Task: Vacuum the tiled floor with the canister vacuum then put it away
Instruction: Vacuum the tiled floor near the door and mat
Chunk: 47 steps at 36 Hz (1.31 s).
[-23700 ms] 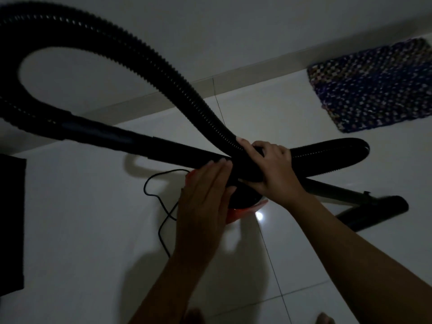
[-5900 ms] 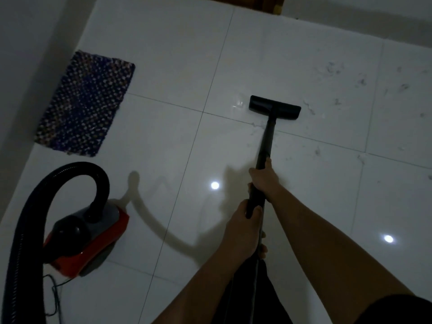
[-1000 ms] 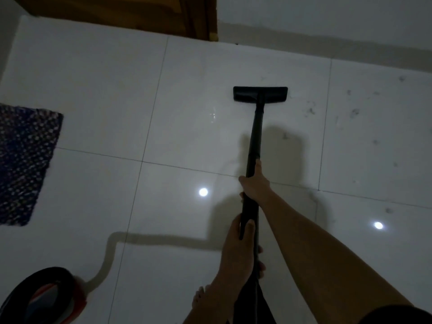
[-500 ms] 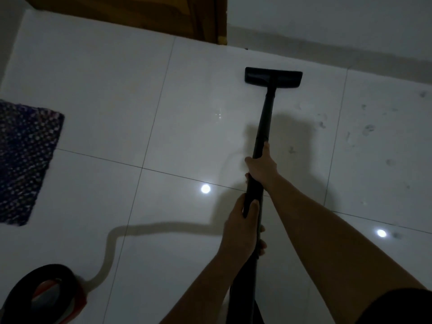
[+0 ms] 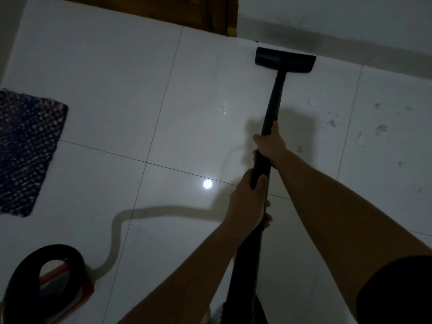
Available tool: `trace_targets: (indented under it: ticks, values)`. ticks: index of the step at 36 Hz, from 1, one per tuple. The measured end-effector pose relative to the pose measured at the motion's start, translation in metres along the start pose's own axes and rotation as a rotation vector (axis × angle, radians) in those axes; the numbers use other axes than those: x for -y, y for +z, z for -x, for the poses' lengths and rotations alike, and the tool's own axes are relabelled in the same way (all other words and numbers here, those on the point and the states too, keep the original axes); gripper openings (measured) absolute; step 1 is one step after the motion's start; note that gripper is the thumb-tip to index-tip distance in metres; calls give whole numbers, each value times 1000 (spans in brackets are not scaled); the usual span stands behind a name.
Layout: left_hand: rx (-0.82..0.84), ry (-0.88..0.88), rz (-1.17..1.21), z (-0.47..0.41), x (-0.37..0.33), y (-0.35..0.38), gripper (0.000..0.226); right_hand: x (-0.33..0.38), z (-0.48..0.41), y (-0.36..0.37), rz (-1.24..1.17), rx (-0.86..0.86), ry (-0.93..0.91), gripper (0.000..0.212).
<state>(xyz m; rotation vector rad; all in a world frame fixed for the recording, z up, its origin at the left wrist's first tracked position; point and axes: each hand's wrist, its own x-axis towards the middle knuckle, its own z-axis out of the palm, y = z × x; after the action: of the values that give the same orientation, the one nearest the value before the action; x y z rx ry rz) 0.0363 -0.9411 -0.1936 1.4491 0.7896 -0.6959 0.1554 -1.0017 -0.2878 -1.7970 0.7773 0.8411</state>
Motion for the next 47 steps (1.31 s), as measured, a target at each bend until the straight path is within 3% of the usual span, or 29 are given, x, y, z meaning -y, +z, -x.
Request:
trace_targets:
  ticks: [11,19,24,28,36,47]
  values:
    - [-27,50,-56,52,43,-11,25,-42,57,17,12,31,10,79]
    - [8,-1,27,121,83,-29,13,-90,123,40,27,50,16,78]
    - [-3,-3,35,168,114,-46,25,-126,167,60,32,62,4,78]
    - [-16,-25,15,197,145,-61,13,-153,198,80,29,78,3,78]
    - [3,-27,-7,238,200,-82,14,-203,240,113,48,91,16,79]
    - [71,-66,-7,246,219,-48,20,-239,243,77,47,20,72,80]
